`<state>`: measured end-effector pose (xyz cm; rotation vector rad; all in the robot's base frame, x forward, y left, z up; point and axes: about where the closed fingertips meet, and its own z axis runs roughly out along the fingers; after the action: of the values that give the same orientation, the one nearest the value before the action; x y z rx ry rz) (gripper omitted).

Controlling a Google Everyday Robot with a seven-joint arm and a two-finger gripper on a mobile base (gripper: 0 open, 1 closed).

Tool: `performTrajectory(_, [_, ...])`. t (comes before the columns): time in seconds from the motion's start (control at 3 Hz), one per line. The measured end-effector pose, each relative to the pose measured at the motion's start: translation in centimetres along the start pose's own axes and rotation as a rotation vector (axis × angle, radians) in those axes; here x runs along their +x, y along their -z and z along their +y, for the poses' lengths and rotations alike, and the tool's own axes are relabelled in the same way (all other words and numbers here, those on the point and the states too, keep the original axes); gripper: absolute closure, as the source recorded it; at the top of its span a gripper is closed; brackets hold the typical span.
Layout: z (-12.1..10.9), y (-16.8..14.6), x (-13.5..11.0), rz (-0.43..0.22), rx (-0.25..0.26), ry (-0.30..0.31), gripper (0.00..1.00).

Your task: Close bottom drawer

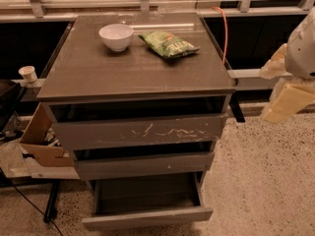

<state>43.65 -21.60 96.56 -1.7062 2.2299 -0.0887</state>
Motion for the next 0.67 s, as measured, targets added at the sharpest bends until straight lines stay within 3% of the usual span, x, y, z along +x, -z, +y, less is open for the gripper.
performTrajectory(0.33, [1.3,-2.8,0.4,-0.022,-0.012,-0.015,0.61])
performTrajectory(0.67, [5.2,-10.1,1.1,-0.068,-0.079,-0.035,0.92])
